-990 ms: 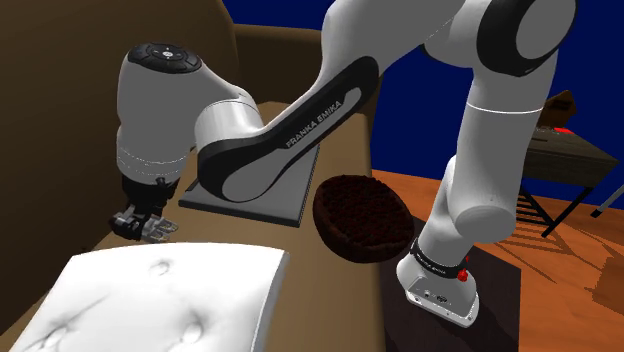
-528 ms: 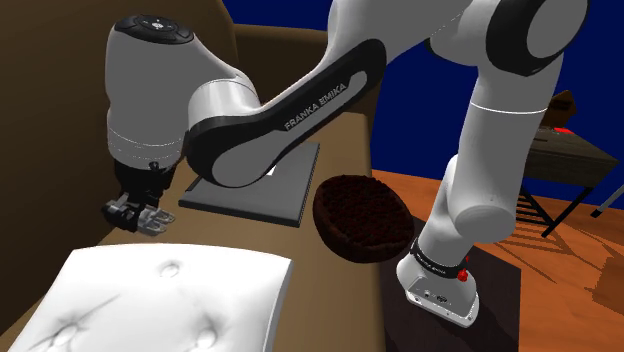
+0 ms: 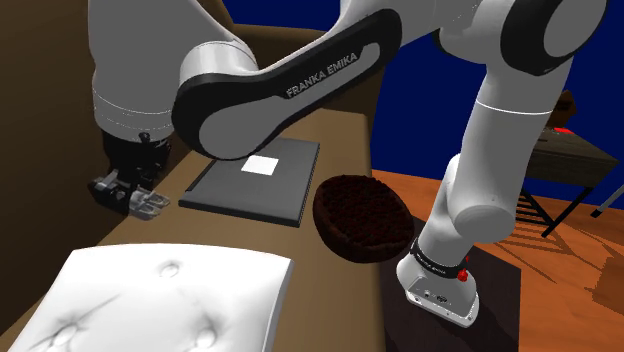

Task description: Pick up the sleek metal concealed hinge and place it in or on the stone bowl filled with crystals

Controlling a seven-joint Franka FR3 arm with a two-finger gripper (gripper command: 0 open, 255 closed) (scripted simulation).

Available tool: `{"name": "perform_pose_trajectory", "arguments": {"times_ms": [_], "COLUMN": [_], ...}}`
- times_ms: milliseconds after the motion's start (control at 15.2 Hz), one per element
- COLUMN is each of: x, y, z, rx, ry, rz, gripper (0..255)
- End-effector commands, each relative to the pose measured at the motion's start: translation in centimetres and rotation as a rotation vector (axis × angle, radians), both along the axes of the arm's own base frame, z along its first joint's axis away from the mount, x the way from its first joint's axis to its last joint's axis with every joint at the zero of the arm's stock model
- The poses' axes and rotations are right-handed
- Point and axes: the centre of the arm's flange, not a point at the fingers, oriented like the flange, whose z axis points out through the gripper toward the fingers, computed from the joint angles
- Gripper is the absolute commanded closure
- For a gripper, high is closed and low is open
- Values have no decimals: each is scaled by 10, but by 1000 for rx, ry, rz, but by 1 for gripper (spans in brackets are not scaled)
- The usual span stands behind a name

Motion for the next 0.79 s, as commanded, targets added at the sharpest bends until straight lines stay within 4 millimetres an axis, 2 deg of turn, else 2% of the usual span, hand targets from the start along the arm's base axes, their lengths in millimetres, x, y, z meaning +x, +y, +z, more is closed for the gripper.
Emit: {"name": "perform_pose_trajectory", "arguments": {"times_ms": [0, 726], "x": [0, 0], "y": [0, 0], "z": [10, 68], "rx": [0, 0], "ry": [0, 0], "rz": [0, 0], "gripper": [255, 255]}}
